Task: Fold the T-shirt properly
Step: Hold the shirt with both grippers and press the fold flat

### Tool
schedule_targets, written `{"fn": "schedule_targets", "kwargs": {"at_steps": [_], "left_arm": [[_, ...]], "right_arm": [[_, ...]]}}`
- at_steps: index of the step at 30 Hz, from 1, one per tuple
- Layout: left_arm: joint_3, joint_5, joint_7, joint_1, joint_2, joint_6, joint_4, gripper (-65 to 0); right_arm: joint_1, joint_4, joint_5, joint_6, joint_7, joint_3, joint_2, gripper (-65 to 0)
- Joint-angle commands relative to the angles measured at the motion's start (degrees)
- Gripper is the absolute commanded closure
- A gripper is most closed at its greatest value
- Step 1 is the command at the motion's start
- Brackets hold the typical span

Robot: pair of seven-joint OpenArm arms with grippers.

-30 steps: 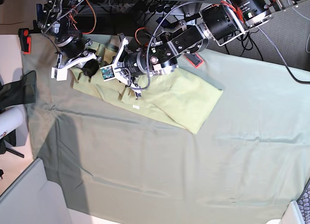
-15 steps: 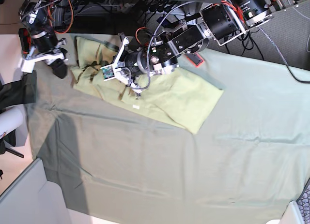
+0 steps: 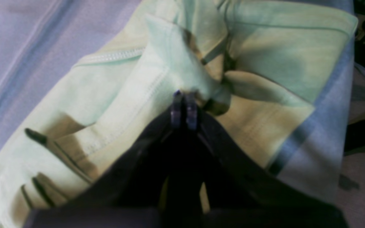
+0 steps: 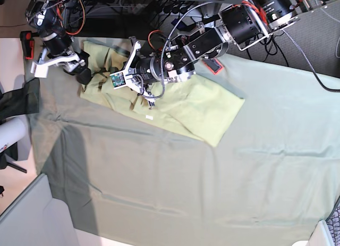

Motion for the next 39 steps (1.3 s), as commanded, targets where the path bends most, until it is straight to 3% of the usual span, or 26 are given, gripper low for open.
{"fn": "schedule_targets", "kwargs": {"at_steps": [1,15,20,22,27,32,39], "left_arm": [[0.1,0.0,1.6,-0.2,0.6,-0.4,0.3,0.0],[0.1,-0.1,2.9,-0.2,0.6,-0.5,0.3,0.0],[0.1,-3.4,3.7,-0.2,0.6,-4.0,1.0,0.0],[0.1,-3.6,3.8,-0.1,0.6,-3.9,1.6,0.0],[0.2,-3.6,3.8,-0.2,0.6,-3.9,2.1,0.0],[0.1,-3.6,3.8,-0.2,0.6,-3.9,2.1,0.0],[0.1,-3.6,3.8,-0.2,0.6,-3.9,2.1,0.0]], "right_arm": [[0.1,0.7,0.7,2.2,1.1,-0.7,0.9,-42.2],[0.1,0.7,-2.9,2.2,1.8,-3.2,-0.3,-42.2],[0.2,0.7,-2.9,2.2,4.7,-3.2,-0.3,-41.8],[0.3,0.7,-2.9,2.2,4.7,-3.2,-0.3,-34.2],[0.3,0.7,-3.8,2.2,7.3,-3.2,-0.3,0.0],[0.3,0.7,-7.9,2.2,10.3,-3.2,-0.3,0.0],[0.3,0.7,-8.2,2.2,10.5,-3.2,-0.3,0.0]]}}
